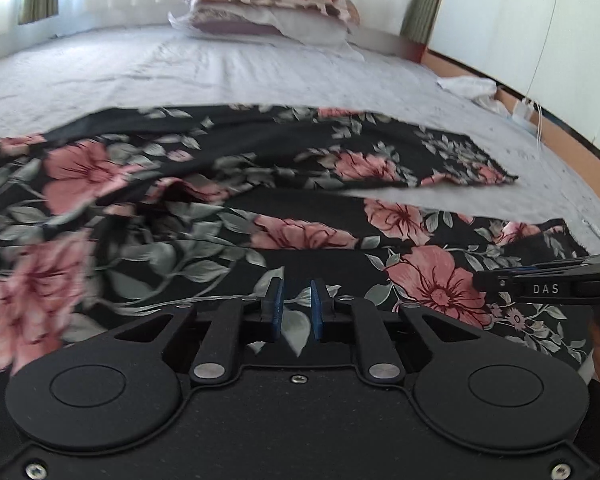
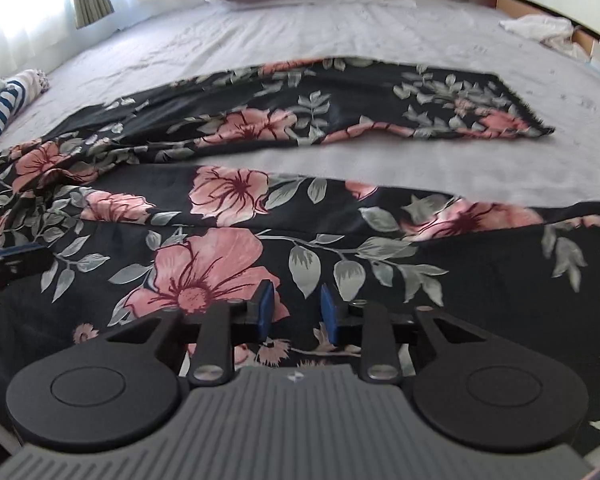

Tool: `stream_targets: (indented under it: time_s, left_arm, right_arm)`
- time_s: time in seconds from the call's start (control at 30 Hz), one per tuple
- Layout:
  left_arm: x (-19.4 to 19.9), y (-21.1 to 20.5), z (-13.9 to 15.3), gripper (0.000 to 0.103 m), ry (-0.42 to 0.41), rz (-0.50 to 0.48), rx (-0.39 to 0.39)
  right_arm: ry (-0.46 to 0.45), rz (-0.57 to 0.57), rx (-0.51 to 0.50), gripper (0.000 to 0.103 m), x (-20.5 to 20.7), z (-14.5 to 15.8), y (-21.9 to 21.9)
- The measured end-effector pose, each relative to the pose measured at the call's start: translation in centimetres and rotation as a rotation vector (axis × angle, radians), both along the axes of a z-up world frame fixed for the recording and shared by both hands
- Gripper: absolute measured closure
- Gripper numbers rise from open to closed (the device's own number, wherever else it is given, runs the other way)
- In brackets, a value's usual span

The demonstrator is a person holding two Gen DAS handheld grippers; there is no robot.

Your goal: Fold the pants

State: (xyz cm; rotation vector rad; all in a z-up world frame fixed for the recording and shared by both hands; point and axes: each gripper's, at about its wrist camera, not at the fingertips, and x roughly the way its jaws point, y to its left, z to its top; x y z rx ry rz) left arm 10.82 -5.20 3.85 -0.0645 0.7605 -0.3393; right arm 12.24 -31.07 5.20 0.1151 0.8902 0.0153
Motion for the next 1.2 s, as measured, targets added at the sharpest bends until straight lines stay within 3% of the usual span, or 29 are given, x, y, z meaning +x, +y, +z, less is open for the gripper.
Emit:
stream_targets:
  time_s: [0.1,0.23,0.4,0.9,0.97,1.07,1.2]
  left_arm:
    - [2.5,-0.8,-1.7,0.093,0.046,0.014,0.009]
    - [4.8,-1.0,-2.3,0.093,0.034,0.044,-0.001]
    - [7.3,-0.8,-2.6,0.096,0.035,0.080,-0.009]
    - [7.9,-1.5,-2.5,0.098,0.013,0.079,0.033]
    - [7.6,-1.3,-1.8,0.091,0.011,0.075,0.022]
    - [6.7,-0.2,-0.3,0.064,-0.036,0.067,0.018]
    - [6.7,2.5,2.2,0.055,-0.065,0.099,0.016]
  right_arm:
    - [-0.004,-0.026,0.004,0.066,1.5,-0.2,-0.4]
    - [0.009,-0.057,0.019,0.059,3.5,-0.5,-1.2]
    - [0.007,-0.068,0.034,0.060,5.2,-0.8,-2.0]
    - [0.004,-0.084,0.025,0.060,6.7,-0.8,-2.0]
    - [0.003,-0.081,0.029,0.055,6.4,-0.4,-1.9]
    - [0.003,-0.068,0.064,0.047,5.8,0.5,-2.2]
    - [-0.020,-0.084,0.081,0.041,5.4,2.5,-3.2]
